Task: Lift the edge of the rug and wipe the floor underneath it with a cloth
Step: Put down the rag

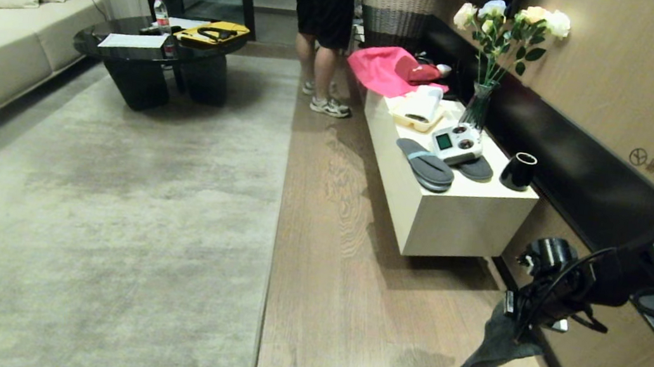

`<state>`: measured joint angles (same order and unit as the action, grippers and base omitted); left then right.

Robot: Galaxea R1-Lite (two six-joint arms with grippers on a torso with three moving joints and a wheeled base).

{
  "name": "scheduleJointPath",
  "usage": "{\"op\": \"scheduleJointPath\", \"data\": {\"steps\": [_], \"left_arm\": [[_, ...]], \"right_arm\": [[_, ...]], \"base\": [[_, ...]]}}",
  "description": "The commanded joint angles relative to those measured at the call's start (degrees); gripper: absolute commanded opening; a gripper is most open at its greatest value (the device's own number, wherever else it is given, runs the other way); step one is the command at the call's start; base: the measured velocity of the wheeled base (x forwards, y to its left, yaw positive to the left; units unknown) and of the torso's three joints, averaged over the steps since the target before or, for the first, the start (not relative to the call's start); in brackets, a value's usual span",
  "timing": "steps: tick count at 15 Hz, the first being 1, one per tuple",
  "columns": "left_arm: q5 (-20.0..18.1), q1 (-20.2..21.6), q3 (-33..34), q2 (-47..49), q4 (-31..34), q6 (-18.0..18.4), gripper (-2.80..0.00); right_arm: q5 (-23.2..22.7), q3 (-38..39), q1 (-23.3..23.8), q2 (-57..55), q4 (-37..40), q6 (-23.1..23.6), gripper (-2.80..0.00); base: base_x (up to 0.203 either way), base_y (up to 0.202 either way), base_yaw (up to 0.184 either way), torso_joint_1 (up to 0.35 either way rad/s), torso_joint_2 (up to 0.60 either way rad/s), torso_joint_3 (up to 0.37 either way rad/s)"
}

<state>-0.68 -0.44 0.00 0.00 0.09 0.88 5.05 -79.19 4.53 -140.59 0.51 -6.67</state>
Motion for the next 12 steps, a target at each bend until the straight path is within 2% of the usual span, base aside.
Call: {"op": "scheduleJointPath", "data": {"steps": [1,8,12], "left_arm": [[-0.02,0.0,0.0,0.0,-0.01,0.0,-2.8],[-0.02,0.0,0.0,0.0,-0.01,0.0,-2.8],[-0.02,0.0,0.0,0.0,-0.09,0.0,-2.8]], "right_arm": [[0.11,-3.59,0.08,-2.63,0.65,-0.01,-2.8],[0.2,-11.22,1.32,-6.37,4.6,-0.03,-2.8],[0.38,-12.57,1.71,-6.8,7.32,0.25,-2.8]], "base": [[0.0,0.0,0.0,0.0,0.0,0.0],[0.0,0.0,0.0,0.0,0.0,0.0],[0.0,0.0,0.0,0.0,0.0,0.0]]}}
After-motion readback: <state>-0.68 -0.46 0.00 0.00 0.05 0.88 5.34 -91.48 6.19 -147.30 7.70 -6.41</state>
